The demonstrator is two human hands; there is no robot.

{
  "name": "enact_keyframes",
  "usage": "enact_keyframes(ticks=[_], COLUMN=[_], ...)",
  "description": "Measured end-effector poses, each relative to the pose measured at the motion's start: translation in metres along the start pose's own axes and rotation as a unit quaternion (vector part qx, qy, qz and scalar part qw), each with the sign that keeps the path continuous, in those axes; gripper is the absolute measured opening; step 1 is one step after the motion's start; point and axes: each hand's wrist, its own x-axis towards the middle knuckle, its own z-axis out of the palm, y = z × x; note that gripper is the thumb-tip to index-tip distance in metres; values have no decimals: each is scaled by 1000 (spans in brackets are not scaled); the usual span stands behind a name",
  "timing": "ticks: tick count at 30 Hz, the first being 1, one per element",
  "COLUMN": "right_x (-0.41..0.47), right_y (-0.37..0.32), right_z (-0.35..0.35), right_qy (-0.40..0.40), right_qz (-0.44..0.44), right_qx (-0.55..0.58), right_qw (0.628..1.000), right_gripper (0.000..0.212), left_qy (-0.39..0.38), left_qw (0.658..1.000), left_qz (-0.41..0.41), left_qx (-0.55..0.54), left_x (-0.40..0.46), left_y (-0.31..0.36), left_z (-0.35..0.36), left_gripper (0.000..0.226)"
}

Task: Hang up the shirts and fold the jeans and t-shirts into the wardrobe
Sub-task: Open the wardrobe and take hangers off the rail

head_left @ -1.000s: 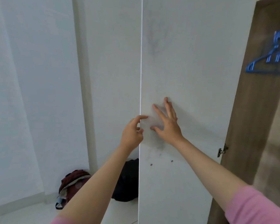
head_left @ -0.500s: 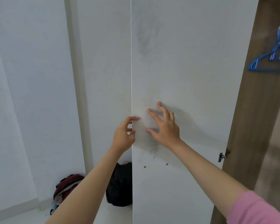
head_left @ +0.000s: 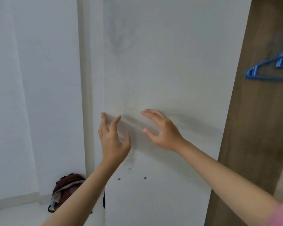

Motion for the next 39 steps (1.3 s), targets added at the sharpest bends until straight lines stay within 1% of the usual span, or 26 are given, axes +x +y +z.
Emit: enact_keyframes(ticks=[2, 4, 8, 12, 15, 17, 21, 23, 26, 28, 32, 34, 37, 39], right_x=[-6, -12, -22, -32, -37, -39, -40, -36, -34, -34, -28, -25, -20, -16], right_y=[8, 20, 49, 77, 99, 113, 137, 150, 170, 184, 214, 232, 263, 282], right_z=[-17, -37, -78, -121, -152, -172, -212, -231, -260, -279, -315, -331, -355, -370], right_qy=[25, 47, 80, 134, 161, 174, 209, 223, 256, 285, 321, 315, 273, 246], right_qz=[-4, -9, -9, 25, 45, 57, 75, 80, 78, 80, 92, 93, 92, 100], right_qx=[29, 45, 54, 68, 43, 15, -24, -47, -71, -83, -94, -107, -130, -141], right_qw=[999, 998, 995, 988, 985, 983, 975, 970, 961, 952, 938, 938, 949, 954], right_gripper=[52, 49, 47, 40, 38, 37, 38, 39, 41, 39, 38, 42, 55, 57], left_qy=[21, 21, -15, -55, -82, -115, -159, -171, -182, -191, -198, -206, -209, -203], left_qw=[1000, 999, 994, 981, 970, 961, 941, 934, 926, 925, 928, 932, 939, 941], left_qz=[9, 46, 99, 153, 185, 207, 265, 278, 275, 261, 245, 227, 167, 128], left_qx=[8, 2, -45, -106, -133, -141, -141, -145, -183, -201, -200, -193, -218, -238], left_x=[-4, -8, -14, -9, -3, 1, 14, 24, 37, 44, 61, 69, 76, 77], left_y=[21, 42, 93, 133, 158, 172, 201, 219, 245, 259, 285, 295, 307, 314], left_z=[11, 22, 51, 82, 104, 118, 150, 166, 191, 208, 240, 256, 278, 289], left_gripper=[56, 55, 55, 55, 53, 53, 52, 51, 50, 51, 53, 53, 52, 50])
